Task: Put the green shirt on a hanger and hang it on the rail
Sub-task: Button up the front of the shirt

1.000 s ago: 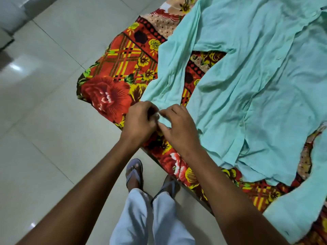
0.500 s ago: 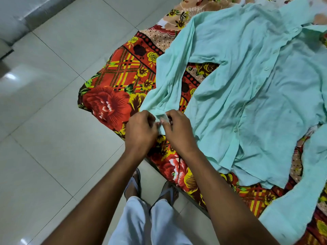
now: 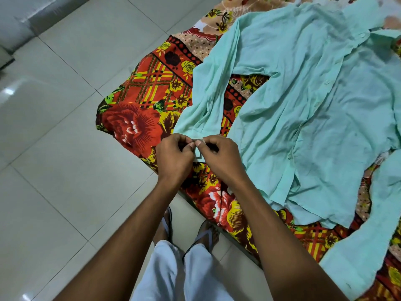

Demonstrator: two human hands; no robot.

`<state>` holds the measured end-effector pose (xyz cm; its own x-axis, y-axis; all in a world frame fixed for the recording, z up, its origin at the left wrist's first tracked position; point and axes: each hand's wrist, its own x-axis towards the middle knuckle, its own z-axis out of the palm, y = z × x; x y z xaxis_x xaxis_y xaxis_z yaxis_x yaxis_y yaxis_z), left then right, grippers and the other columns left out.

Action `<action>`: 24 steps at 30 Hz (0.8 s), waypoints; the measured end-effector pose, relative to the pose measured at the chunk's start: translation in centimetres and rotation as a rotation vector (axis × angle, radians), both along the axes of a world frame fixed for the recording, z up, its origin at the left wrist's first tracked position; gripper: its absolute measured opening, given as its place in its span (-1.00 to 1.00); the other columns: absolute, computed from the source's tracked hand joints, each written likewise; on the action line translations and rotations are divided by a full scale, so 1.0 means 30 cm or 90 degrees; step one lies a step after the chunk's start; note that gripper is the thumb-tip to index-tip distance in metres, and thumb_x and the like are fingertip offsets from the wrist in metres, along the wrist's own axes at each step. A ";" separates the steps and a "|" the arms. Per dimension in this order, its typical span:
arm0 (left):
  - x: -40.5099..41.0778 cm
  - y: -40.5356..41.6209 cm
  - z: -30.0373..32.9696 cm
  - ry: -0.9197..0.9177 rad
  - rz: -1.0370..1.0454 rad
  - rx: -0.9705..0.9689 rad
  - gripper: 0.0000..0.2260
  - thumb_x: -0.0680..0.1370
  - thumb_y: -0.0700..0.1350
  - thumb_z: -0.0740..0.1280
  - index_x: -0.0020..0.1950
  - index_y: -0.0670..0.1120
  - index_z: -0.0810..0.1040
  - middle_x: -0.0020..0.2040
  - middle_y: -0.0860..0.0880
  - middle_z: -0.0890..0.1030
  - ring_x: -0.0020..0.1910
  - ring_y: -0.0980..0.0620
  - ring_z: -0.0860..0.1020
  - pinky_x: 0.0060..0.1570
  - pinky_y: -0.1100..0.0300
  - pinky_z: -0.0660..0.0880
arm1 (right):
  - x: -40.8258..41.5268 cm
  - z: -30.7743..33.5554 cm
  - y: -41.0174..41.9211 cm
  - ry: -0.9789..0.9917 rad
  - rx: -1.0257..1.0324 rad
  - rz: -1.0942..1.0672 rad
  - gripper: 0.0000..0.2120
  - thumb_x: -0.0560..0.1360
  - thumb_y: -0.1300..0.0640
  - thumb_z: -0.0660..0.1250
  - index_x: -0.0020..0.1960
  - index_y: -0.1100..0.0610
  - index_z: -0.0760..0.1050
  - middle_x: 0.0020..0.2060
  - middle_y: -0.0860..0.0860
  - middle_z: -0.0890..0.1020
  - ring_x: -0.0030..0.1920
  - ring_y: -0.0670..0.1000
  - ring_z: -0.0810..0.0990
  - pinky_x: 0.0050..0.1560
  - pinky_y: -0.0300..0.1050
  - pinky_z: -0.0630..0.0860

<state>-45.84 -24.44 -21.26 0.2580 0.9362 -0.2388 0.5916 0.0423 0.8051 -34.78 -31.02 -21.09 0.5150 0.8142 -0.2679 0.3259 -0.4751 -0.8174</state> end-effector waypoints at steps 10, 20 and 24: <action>-0.024 -0.028 0.014 -0.132 0.091 -0.112 -0.89 0.57 -0.23 0.39 0.08 -0.12 0.65 -0.21 -0.09 0.71 -0.21 0.04 0.70 -0.16 0.14 0.65 | 0.025 0.005 0.016 0.038 -0.015 -0.005 -0.89 0.51 0.12 0.46 -0.03 0.12 0.73 -0.17 -0.08 0.74 -0.12 -0.16 0.68 -0.04 -0.25 0.60; -0.034 -0.039 0.021 -0.188 0.111 -0.179 -0.73 0.52 -0.26 0.48 0.16 -0.09 0.52 -0.18 -0.09 0.73 -0.14 -0.11 0.71 -0.07 -0.08 0.63 | 0.043 0.023 0.038 0.082 -0.066 -0.026 -0.91 0.45 0.10 0.52 -0.10 0.11 0.74 -0.21 -0.08 0.74 -0.14 -0.16 0.70 -0.03 -0.19 0.65; -0.032 -0.051 0.016 -0.208 0.125 -0.173 -0.66 0.53 -0.33 0.43 0.17 -0.09 0.39 -0.18 -0.17 0.69 -0.26 -0.05 0.62 -0.26 0.06 0.53 | 0.050 0.046 0.056 0.029 -0.080 0.025 -0.91 0.46 0.11 0.49 -0.13 0.11 0.74 -0.25 -0.07 0.74 -0.18 -0.16 0.69 -0.03 -0.13 0.66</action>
<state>-46.82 -25.98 -20.78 0.1848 0.8894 -0.4182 0.2680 0.3638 0.8921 -33.29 -29.33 -19.70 0.4684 0.7919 -0.3917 0.3108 -0.5628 -0.7660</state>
